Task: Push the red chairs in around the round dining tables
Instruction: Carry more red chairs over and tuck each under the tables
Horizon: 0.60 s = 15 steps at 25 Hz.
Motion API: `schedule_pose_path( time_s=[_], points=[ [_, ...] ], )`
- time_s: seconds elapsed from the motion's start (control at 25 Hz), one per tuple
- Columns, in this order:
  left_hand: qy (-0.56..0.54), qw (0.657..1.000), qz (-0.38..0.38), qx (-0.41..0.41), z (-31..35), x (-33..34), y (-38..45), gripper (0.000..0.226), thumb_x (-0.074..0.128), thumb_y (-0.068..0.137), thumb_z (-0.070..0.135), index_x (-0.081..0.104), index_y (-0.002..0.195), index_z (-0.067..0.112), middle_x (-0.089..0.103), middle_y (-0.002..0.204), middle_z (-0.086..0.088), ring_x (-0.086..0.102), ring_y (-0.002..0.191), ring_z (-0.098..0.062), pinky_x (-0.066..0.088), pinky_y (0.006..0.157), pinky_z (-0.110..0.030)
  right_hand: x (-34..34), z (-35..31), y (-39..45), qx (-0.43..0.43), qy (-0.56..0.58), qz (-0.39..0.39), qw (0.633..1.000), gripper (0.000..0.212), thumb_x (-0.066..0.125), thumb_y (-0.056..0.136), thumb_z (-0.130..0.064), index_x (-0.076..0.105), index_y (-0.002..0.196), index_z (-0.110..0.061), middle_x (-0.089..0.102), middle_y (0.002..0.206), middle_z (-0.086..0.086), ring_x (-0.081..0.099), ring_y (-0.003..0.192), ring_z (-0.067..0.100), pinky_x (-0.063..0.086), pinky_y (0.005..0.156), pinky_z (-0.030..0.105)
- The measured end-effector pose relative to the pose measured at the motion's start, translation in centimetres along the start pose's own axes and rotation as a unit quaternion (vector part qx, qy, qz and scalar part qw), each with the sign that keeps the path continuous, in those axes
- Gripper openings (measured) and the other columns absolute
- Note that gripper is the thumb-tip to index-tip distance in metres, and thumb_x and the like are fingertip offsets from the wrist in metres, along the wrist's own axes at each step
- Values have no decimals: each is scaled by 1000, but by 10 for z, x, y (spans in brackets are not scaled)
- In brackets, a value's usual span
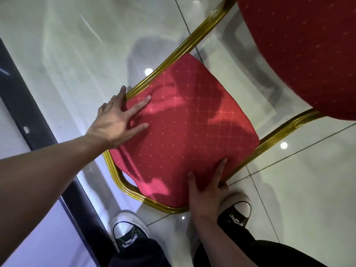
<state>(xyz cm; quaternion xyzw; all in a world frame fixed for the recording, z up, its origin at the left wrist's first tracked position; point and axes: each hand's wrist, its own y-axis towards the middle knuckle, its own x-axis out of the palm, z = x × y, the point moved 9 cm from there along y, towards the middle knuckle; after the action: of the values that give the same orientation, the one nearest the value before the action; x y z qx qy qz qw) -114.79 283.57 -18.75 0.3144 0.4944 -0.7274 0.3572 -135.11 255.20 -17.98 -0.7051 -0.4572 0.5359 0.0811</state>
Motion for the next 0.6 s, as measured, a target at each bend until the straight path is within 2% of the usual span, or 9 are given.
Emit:
schedule_pose_path(
  time_s=[0.08,0.2,0.28,0.36,0.48,0.56,0.6],
  points=[
    [-17,1000,-7,7,-5,-2,3,74,32,80,88,4,146,70,19,157,-19,36,137,-47,35,113,-60,0,3,2,-3,10,5,1000,105,71,80,-66,-10,146,-70,33,123,10,47,101,29,43,108,50],
    [-7,1000,12,-4,-2,-9,0,73,34,80,88,7,146,71,34,134,-16,48,114,-42,43,104,-56,-4,1,2,-8,4,4,1000,105,71,79,-69,-11,145,-72,28,118,5,44,96,25,42,107,49],
    [4,1000,20,-11,5,-20,-5,72,36,83,86,5,146,71,35,133,-16,48,113,-41,41,103,-56,-11,-3,-3,1,-3,1,1000,104,68,77,-74,-12,144,-73,30,122,10,52,104,37,43,106,51],
    [18,999,29,-24,9,-35,-15,70,37,85,82,3,145,72,35,134,-15,47,114,-40,38,103,-55,-21,-12,-17,11,-7,-5,1000,101,65,77,-77,-12,143,-74,31,134,19,52,117,46,41,107,53],
    [26,997,51,-50,18,-75,-33,68,37,88,79,3,145,72,34,135,-12,45,117,-39,34,106,-54,-44,-37,-42,12,-15,-18,1000,97,61,79,-79,-13,142,-75,7,156,27,38,139,51,34,117,57],
    [23,995,60,-71,23,-105,-50,66,38,89,75,6,147,69,35,133,-12,45,118,-39,32,106,-53,-61,-55,-64,14,-8,-29,999,95,59,80,-79,-12,142,-75,-6,162,26,39,141,50,35,117,58],
    [26,995,61,-79,27,-124,-61,64,37,91,74,8,147,68,36,132,-12,45,118,-39,32,105,-53,-72,-65,-78,15,-6,-36,999,93,58,80,-80,-12,141,-76,-3,162,26,44,137,50,38,115,59]
  ],
)
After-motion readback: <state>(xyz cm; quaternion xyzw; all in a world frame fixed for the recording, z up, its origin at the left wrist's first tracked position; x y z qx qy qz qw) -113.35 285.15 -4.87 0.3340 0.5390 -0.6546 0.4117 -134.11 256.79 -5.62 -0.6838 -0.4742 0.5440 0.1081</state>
